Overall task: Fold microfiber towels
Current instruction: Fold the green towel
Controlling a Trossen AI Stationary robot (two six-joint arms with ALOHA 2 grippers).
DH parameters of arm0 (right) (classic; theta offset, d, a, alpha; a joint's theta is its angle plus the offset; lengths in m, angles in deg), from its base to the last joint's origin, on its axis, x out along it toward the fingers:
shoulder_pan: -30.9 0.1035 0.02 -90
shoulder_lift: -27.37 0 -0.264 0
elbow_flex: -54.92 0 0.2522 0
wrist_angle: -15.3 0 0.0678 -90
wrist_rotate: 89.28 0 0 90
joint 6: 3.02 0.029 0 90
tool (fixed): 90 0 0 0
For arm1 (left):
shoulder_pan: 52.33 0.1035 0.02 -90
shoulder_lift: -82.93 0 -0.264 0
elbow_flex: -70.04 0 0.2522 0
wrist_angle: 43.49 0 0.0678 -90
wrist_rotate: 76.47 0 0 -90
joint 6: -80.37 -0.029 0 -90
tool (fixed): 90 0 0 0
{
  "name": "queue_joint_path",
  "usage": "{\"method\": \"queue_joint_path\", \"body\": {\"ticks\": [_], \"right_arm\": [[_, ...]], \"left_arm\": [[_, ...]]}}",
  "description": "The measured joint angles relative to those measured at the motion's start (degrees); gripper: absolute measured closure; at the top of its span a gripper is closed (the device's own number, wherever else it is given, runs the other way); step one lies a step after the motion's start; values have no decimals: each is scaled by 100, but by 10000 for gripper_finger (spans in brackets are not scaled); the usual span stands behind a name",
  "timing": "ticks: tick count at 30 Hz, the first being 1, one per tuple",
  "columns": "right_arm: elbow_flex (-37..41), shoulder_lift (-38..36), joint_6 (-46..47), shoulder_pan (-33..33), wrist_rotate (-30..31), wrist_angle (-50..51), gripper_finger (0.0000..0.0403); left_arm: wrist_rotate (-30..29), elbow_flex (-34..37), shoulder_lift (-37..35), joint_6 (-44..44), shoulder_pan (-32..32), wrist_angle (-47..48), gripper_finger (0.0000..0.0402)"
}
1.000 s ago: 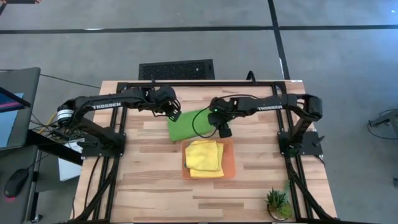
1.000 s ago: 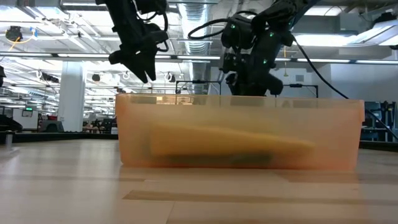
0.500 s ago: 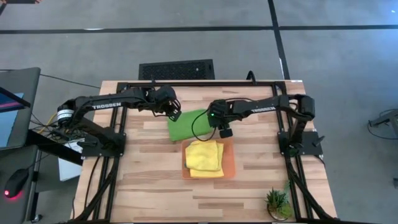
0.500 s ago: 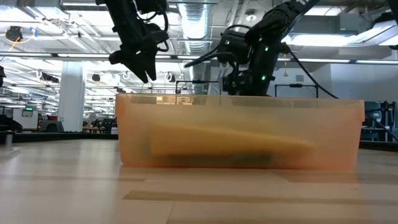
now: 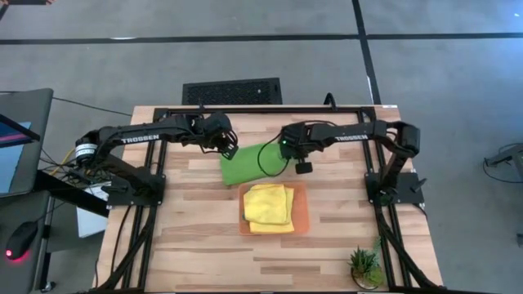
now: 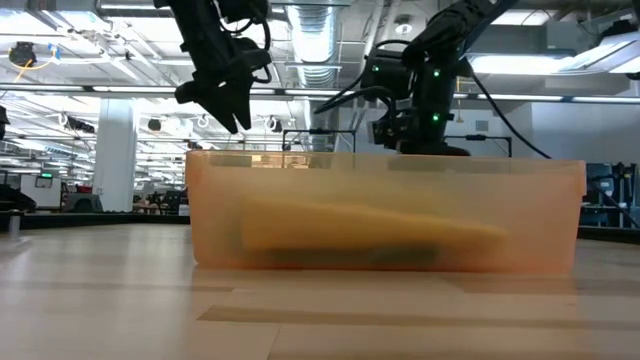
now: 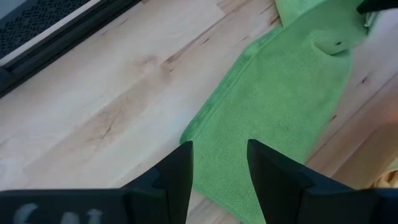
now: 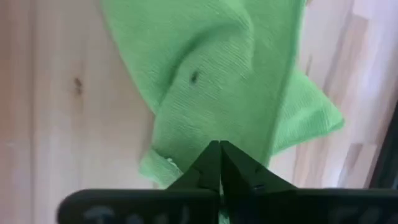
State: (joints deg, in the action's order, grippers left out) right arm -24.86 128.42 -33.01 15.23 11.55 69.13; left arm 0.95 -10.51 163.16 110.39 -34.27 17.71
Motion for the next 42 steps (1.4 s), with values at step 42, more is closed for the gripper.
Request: {"method": "queue_joint_path", "body": {"ticks": [42], "right_arm": [[0, 9, -492, -890, 1024, -1047, 276]], "left_arm": [[218, 9, 0, 100, 2, 111, 258]]}}
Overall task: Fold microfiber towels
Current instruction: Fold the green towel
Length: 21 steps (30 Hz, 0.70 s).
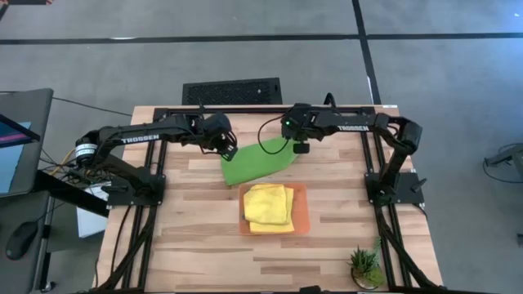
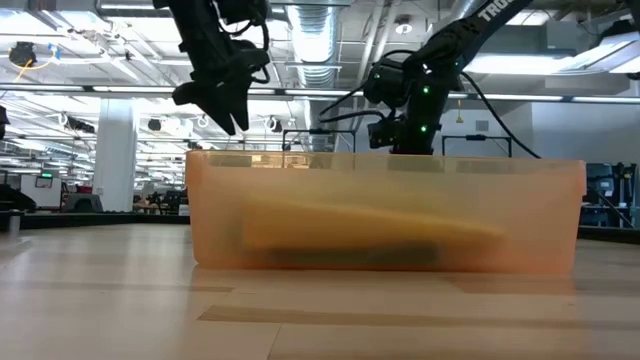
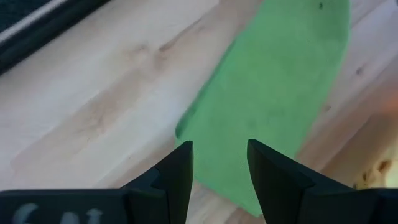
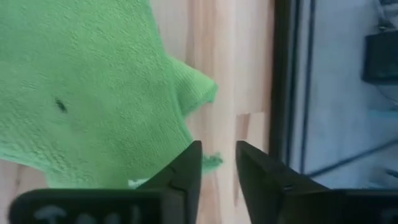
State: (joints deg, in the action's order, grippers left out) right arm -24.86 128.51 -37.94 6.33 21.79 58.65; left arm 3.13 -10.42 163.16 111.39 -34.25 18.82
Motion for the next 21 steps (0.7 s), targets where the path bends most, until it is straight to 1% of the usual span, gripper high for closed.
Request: {"method": "queue_joint_path", "body": {"ticks": [2, 3, 6, 8, 12, 16, 21], "right_arm": [[-25, 0, -6, 102, 324, 101, 254], [-109, 4, 4, 142, 393, 288, 245], [-573, 7, 413, 239, 263, 1039, 223], [-965, 7, 834, 246, -118, 1619, 215], [-1732, 2, 1567, 195, -1188, 2397, 206], [-2275, 1, 1911, 57, -2124, 2732, 205], [-2655, 0, 1998, -78, -2817, 2911, 208]], "left_arm": [[164, 73, 0, -33, -9, -5, 258], [250, 136, 0, -32, -17, -3, 258], [517, 357, 0, -28, -83, 1, 258], [632, 512, 2, -24, -157, -13, 258], [691, 791, 2, -221, -386, -196, 258], [704, 1034, 49, -557, -619, -521, 258], [689, 1106, 201, -415, -866, -889, 258]]}}
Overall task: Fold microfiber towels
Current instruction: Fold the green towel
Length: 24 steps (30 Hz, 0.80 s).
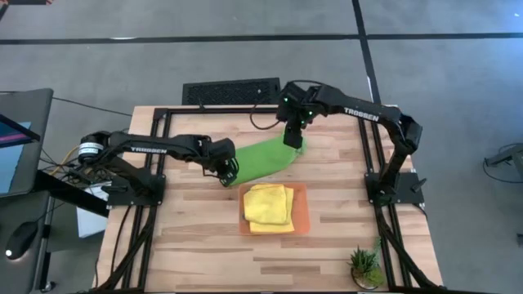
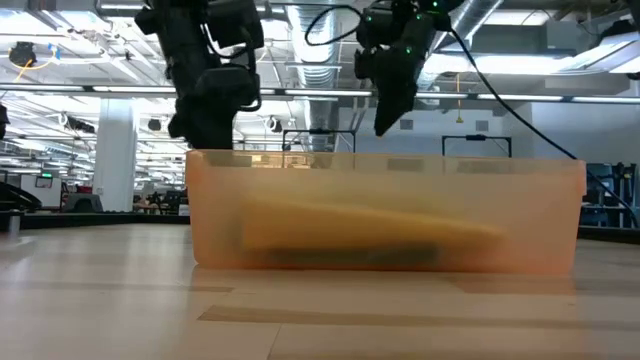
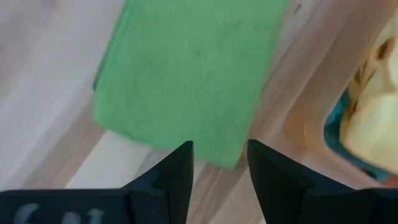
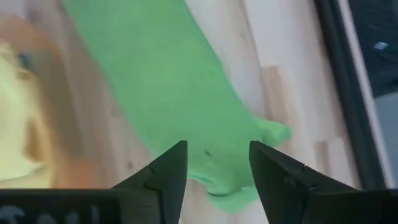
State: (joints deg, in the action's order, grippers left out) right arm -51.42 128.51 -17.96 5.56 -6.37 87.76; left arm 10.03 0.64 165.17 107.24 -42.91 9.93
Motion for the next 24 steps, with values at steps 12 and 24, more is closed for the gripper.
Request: {"method": "queue_joint_path", "body": {"ticks": [12, 24], "right_arm": [[-177, -193, 76, -112, -1534, 293, 217], [-180, -310, 334, -142, -1571, 519, 221]], "left_arm": [[-12, 4, 1135, -27, -448, -614, 258], [-255, -11, 1742, -330, -494, -905, 258]]}}
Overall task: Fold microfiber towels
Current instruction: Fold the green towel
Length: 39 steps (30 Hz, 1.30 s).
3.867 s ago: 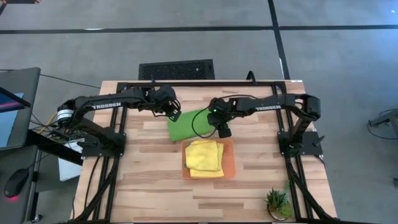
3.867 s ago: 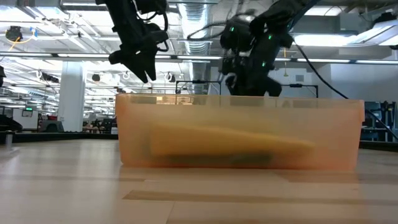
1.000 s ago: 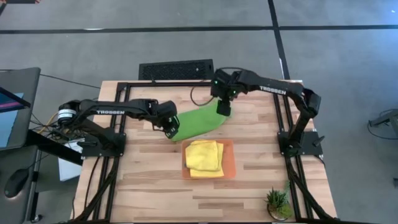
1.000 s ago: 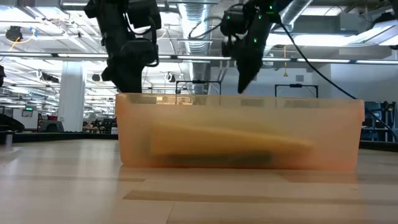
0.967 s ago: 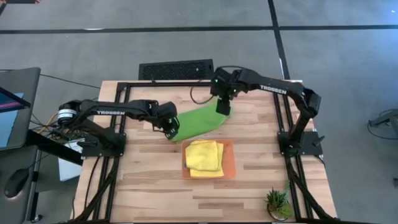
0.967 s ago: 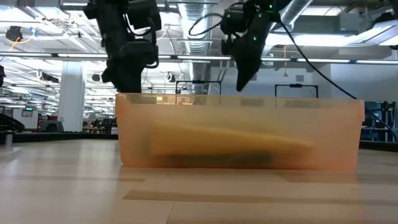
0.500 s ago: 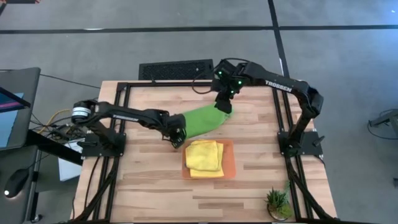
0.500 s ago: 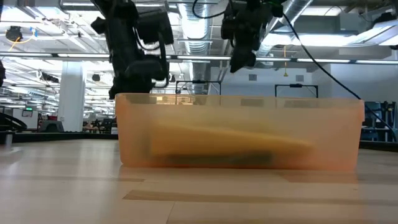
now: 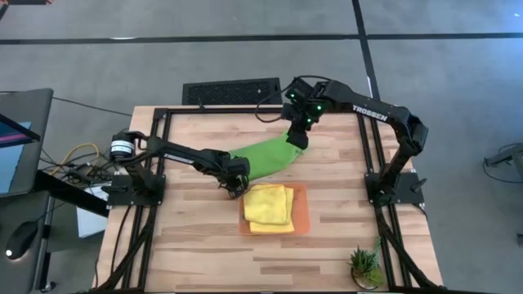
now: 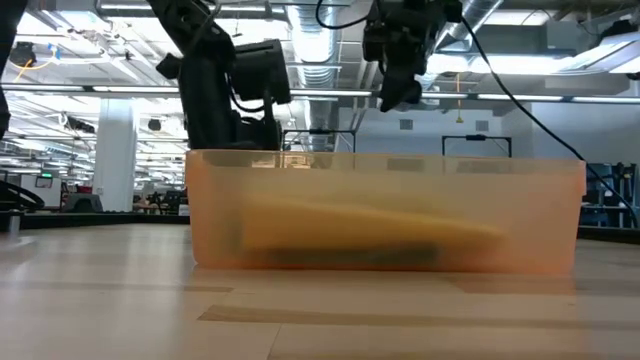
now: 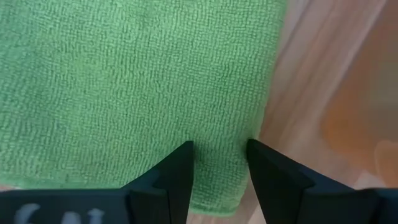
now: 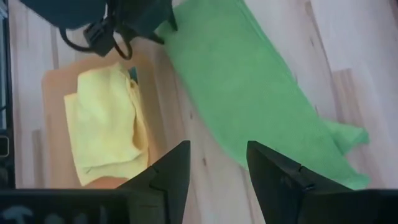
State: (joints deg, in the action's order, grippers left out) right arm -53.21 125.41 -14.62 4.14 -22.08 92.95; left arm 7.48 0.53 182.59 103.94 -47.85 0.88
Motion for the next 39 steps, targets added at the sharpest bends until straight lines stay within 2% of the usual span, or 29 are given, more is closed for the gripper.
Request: {"method": "queue_joint_path", "body": {"ticks": [12, 16, 19, 21, 24, 31, 39], "right_arm": [[4, 2, -37, 9, 20, 38, 221], [4, 2, -37, 11, 22, 38, 221], [4, 2, -42, 3, 24, 38, 221], [4, 4, -85, 2, 31, 38, 221], [4, 4, -213, 4, 39, 38, 221], [4, 4, -249, -7, 39, 39, 221], [4, 7, -387, -7, 39, 62, 221]], "left_arm": [[-38, -11, 172, 12, -71, 170, 267], [-192, -9, 173, 125, -71, 352, 316], [-152, -7, 175, 99, -2, 442, 372], [-52, -8, 176, 37, 58, 464, 392], [78, -215, 203, -129, 152, 756, 392], [-103, -1021, 219, -920, 371, 1764, 399], [-114, -1625, 212, -1564, 550, 2049, 400]]}}
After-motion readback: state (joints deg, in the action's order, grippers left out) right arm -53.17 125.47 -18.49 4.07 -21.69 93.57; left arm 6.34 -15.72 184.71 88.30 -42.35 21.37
